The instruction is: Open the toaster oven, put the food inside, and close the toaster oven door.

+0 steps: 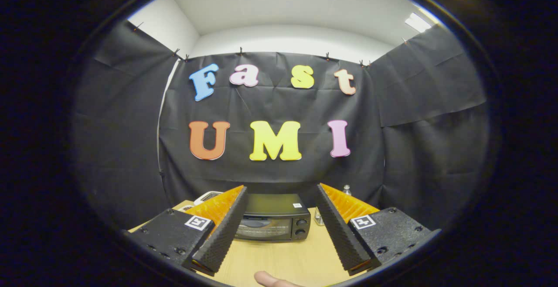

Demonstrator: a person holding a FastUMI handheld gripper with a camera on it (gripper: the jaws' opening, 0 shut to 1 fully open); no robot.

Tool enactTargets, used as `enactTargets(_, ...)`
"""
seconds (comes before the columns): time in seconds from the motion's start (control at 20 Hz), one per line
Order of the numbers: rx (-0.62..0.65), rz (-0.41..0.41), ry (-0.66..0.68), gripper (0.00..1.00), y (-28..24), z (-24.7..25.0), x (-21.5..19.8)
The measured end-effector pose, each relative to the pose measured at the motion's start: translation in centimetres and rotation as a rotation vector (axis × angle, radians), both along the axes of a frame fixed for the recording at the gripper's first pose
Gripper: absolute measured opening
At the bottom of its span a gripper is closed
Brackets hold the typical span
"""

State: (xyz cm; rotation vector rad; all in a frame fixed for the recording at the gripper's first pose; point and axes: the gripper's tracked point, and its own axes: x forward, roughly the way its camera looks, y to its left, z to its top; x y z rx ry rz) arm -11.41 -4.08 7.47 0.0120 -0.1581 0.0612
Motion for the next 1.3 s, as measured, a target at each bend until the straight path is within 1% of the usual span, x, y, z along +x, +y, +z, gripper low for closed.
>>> enactTargets(0.15,0.017,0.0,0.01,1.0,-0.8,-1.1,-1.6)
enactTargets(0.3,0.052,0.043,0.086,1.0,-0.3,-3.3,-2.5)
enactTargets(0.4,0.046,0.058,0.086,1.0,-0.1,-3.0,-2.4)
enactTargets(0.5,0.022,0.047,0.079,1.0,-0.4,-3.1,-2.6)
enactTargets(1.3,0.004,0.037,0.079,1.0,0.4,-4.4,-2.0)
